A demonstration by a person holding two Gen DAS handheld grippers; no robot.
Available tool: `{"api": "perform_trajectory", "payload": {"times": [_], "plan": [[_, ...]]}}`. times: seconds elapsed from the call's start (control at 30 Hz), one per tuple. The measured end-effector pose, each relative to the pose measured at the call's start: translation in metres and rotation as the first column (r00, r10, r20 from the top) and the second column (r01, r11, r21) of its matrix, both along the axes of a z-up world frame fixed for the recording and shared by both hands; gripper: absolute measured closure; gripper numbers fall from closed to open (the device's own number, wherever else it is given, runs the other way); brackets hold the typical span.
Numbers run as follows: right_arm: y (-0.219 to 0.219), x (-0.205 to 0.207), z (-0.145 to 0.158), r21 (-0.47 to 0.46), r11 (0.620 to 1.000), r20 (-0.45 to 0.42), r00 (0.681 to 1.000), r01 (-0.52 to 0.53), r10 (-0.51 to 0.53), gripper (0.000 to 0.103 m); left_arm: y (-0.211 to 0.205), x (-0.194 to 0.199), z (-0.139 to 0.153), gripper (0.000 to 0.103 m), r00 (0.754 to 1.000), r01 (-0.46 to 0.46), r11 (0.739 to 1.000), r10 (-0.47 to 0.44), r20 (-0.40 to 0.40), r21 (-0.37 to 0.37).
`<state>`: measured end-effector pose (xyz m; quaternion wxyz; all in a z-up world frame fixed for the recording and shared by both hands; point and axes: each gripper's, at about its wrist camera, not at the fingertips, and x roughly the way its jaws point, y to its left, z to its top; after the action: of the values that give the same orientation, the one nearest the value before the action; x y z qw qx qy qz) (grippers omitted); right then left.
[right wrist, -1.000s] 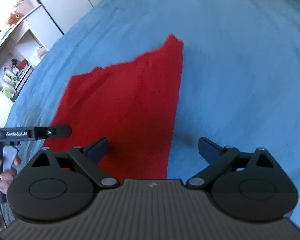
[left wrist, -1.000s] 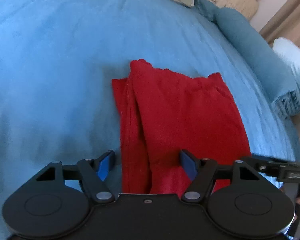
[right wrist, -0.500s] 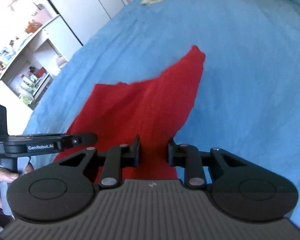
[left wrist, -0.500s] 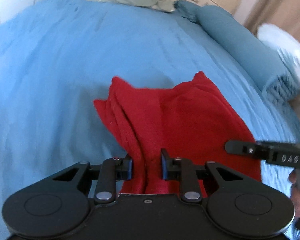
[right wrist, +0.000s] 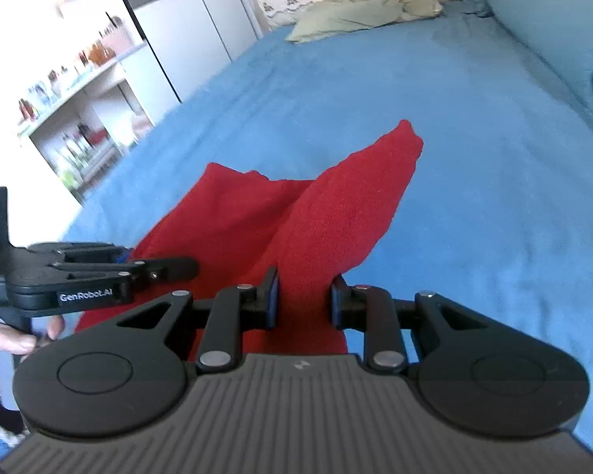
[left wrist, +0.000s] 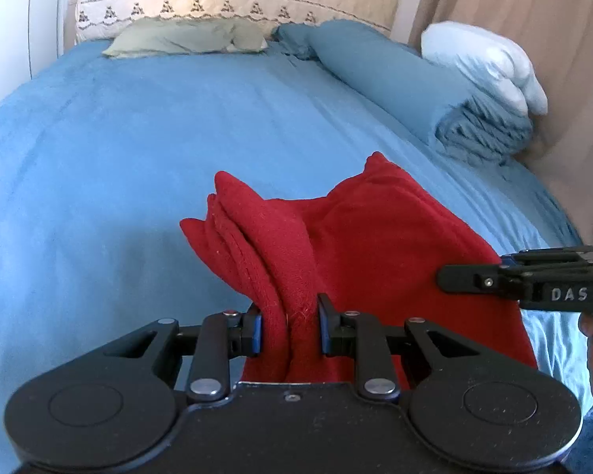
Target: Fold small clothes
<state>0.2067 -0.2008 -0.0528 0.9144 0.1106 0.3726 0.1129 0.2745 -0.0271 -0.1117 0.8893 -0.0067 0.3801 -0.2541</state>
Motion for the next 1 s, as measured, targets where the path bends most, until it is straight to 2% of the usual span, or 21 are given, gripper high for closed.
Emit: {"api": "perform_trajectory", "payload": {"times": [0.13, 0.27, 0.4, 0.43, 0.47, 0.5, 0.53, 0.57, 0.6, 0.67, 0.77, 0.87, 1.0], "plan": [[-0.008, -0.026, -0.035, -0.119, 0.993, -0.006, 1.000, 0.009, -0.010, 0.063, -0.017, -0.012, -0.040, 0.075, 0.999, -0.029, 0.999, 0.030, -0.027, 0.031], [-0.018, -0.034, -0.079, -0.107, 0.993, -0.050, 0.997, 0.047, -0.052, 0.061, -0.015, -0.022, -0.058, 0.073, 0.997, -0.076, 0.996, 0.077, -0.014, 0.041], [-0.026, -0.039, -0.089, -0.089, 0.995, -0.026, 0.999, 0.034, -0.037, 0.057, -0.015, -0.021, -0.059, 0.070, 0.998, -0.059, 0.996, 0.059, -0.006, 0.068], [-0.025, -0.034, -0.089, -0.089, 0.996, -0.027, 0.999, 0.026, -0.028, 0.056, -0.013, -0.022, -0.058, 0.064, 0.998, -0.060, 0.996, 0.061, -0.003, 0.071], [-0.024, -0.033, -0.087, -0.095, 0.995, -0.024, 0.999, 0.019, -0.022, 0.050, -0.011, -0.024, -0.055, 0.060, 0.997, -0.071, 0.995, 0.071, 0.003, 0.076], [-0.025, -0.035, -0.085, -0.108, 0.994, -0.016, 1.000, 0.015, -0.017, 0.044, -0.013, -0.027, -0.053, 0.050, 0.996, -0.089, 0.993, 0.088, 0.019, 0.081], [-0.023, -0.035, -0.082, -0.136, 0.990, 0.001, 1.000, 0.020, -0.020, 0.030, -0.009, -0.030, -0.048, 0.043, 0.993, -0.111, 0.989, 0.107, 0.049, 0.096], [-0.021, -0.041, -0.075, -0.176, 0.984, 0.045, 0.999, 0.031, -0.023, 0.018, -0.012, -0.034, -0.046, 0.027, 0.989, -0.131, 0.985, 0.122, 0.082, 0.114], [-0.020, -0.047, -0.072, -0.197, 0.980, 0.081, 0.996, 0.038, -0.022, 0.016, -0.008, -0.038, -0.044, 0.024, 0.983, -0.150, 0.979, 0.132, 0.125, 0.138], [-0.018, -0.054, -0.066, -0.224, 0.973, 0.123, 0.992, 0.052, -0.024, 0.015, -0.001, -0.039, -0.047, 0.024, 0.981, -0.155, 0.974, 0.133, 0.140, 0.164], [-0.022, -0.053, -0.070, -0.254, 0.958, 0.134, 0.986, 0.132, -0.101, 0.017, 0.006, -0.032, -0.056, 0.023, 0.985, -0.161, 0.975, 0.149, 0.091, 0.156], [-0.042, -0.046, -0.086, -0.180, 0.961, 0.069, 0.977, 0.210, -0.201, 0.017, 0.003, -0.030, -0.064, 0.023, 0.988, -0.144, 0.973, 0.130, 0.086, 0.180], [-0.047, -0.044, -0.103, -0.165, 0.960, 0.049, 0.974, 0.227, -0.222, 0.017, 0.000, -0.027, -0.067, 0.023, 0.989, -0.141, 0.970, 0.126, 0.083, 0.200]]}}
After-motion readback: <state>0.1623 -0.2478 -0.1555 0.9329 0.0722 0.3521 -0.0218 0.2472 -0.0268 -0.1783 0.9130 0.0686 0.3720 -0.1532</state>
